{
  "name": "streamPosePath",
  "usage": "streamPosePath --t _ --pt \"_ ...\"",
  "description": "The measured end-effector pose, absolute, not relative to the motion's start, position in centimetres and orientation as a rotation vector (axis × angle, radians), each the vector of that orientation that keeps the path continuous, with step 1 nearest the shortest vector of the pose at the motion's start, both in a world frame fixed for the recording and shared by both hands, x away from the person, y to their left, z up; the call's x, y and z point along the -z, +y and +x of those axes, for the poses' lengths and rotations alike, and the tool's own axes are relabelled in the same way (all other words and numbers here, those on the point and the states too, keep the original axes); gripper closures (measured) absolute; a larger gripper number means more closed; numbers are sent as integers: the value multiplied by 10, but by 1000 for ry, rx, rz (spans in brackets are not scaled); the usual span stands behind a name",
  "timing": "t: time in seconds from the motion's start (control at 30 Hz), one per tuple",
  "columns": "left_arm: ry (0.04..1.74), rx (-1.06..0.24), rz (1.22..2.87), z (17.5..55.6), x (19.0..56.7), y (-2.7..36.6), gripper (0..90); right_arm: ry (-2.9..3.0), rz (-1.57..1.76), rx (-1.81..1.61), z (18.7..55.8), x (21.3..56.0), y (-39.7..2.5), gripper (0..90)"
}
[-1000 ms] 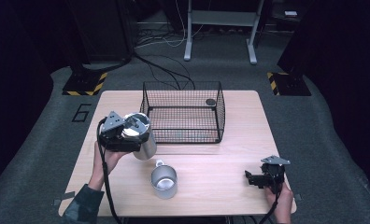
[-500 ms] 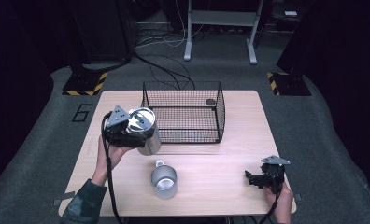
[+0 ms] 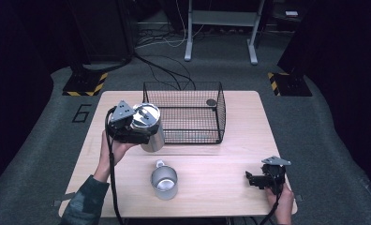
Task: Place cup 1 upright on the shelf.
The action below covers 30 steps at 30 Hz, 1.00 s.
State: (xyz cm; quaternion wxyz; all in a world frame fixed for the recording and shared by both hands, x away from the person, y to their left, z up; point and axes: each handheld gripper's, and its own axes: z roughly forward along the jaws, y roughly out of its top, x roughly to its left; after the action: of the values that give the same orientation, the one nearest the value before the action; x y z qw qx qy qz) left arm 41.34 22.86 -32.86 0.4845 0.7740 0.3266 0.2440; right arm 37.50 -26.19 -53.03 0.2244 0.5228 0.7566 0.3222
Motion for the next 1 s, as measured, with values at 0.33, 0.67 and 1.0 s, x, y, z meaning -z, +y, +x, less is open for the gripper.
streamPosePath --t 0.33,0.67,1.0 --pt "772 -598 1882 419 315 218 38 2089 1442 -889 375 530 -262 0" --pt "750 -615 1895 432 304 206 38 2088 1442 -889 375 530 -262 0" --pt "769 -627 1906 451 302 201 37 2088 1443 -889 375 530 -262 0"
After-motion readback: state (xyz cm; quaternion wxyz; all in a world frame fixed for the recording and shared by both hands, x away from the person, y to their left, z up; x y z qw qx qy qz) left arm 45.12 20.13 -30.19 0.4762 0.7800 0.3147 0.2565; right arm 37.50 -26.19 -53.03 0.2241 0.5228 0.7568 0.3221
